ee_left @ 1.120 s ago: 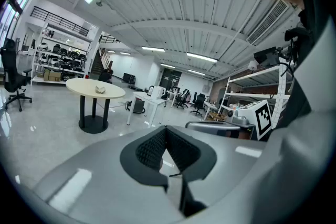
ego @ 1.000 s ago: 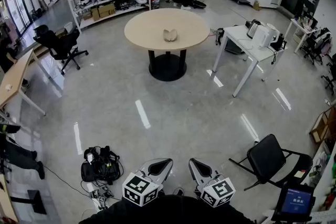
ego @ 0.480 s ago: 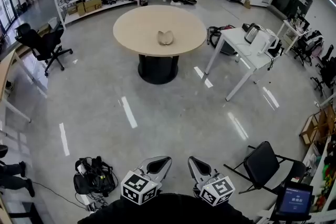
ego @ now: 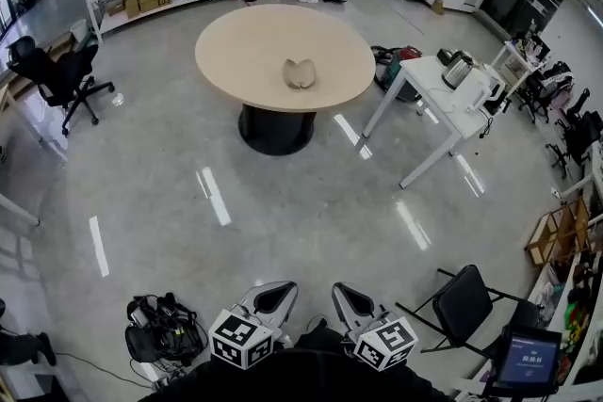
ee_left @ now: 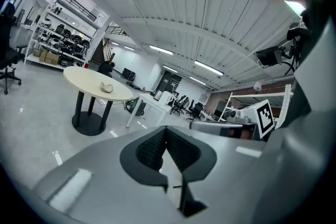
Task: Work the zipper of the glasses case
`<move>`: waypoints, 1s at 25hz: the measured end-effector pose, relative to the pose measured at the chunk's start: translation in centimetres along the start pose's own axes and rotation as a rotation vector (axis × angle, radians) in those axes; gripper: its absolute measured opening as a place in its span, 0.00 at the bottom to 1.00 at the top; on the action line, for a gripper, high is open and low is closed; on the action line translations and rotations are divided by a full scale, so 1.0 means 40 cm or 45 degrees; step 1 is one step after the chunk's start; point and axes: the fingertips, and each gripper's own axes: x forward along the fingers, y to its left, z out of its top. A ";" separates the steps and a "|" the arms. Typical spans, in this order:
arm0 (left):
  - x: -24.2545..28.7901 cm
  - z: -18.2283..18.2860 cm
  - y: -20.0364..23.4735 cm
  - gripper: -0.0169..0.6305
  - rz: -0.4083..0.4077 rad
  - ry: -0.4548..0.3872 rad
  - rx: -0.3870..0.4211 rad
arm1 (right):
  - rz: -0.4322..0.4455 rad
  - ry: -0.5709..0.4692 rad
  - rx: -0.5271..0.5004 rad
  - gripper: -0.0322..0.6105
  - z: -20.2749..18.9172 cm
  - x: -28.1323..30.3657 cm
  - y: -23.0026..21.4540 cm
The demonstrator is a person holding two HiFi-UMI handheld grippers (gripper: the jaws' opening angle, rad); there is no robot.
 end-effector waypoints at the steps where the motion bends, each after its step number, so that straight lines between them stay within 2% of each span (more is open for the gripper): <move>1: 0.012 0.002 0.010 0.04 -0.006 0.010 -0.002 | 0.000 0.006 0.004 0.05 0.001 0.014 -0.009; 5: 0.073 0.011 0.056 0.04 -0.003 0.047 -0.003 | 0.033 0.020 0.036 0.05 0.001 0.078 -0.062; 8: 0.123 0.034 0.107 0.04 0.044 0.057 0.012 | 0.081 0.003 0.050 0.05 0.019 0.144 -0.117; 13: 0.232 0.152 0.179 0.04 0.170 0.008 0.060 | 0.187 -0.031 0.040 0.05 0.118 0.249 -0.241; 19: 0.428 0.253 0.180 0.04 0.187 0.010 0.160 | 0.245 -0.059 0.008 0.05 0.214 0.310 -0.429; 25: 0.506 0.305 0.229 0.04 0.256 -0.024 0.133 | 0.249 -0.088 -0.016 0.05 0.274 0.354 -0.527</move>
